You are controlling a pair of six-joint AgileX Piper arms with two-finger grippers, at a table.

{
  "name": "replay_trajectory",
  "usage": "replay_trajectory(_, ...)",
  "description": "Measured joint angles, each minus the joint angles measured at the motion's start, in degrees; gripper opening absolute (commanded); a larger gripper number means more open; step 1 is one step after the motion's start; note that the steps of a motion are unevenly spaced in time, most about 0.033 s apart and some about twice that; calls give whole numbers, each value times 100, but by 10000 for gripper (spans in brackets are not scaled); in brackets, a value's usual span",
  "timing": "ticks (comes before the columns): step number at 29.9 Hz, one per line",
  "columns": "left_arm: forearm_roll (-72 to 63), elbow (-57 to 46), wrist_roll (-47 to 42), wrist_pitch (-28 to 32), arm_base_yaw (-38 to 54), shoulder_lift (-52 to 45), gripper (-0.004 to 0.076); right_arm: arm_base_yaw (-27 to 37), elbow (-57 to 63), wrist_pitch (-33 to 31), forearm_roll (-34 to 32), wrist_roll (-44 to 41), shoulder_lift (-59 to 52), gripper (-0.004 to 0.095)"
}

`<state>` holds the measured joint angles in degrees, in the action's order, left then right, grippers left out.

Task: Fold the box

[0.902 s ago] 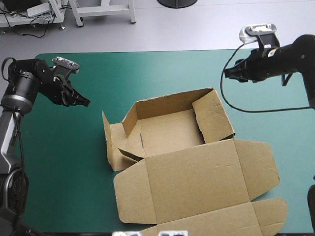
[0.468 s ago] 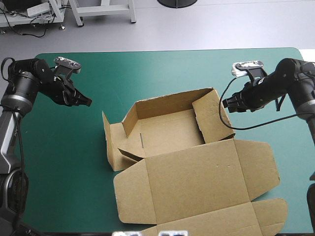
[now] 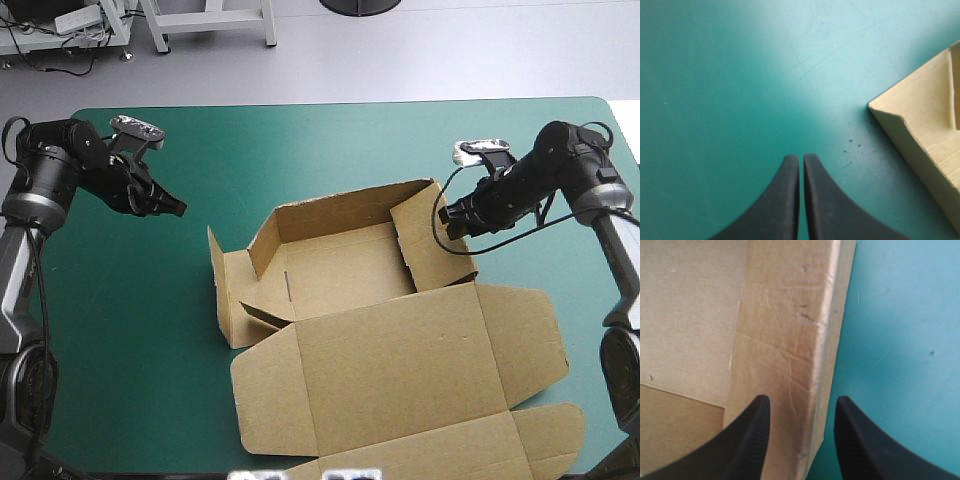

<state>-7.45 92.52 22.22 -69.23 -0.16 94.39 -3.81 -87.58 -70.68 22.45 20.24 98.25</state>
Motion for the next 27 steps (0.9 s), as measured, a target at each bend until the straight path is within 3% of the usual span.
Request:
replay_trajectory(11, 0, 0, -4, 0, 6, 0, 17, 0, 0, 26, 530, 372, 503, 343)
replay_trajectory(15, -20, 0, -4, -5, 10, 0, 17, 0, 0, 79, 791, 599, 586, 205)
replay_trajectory(18, -61, 0, -4, -5, 10, 0, 17, 0, 0, 120, 949, 618, 619, -22)
replay_trajectory(27, -297, 0, -6, -86, 10, 0, -6, 0, 2, 448, 1119, 616, 703, -21)
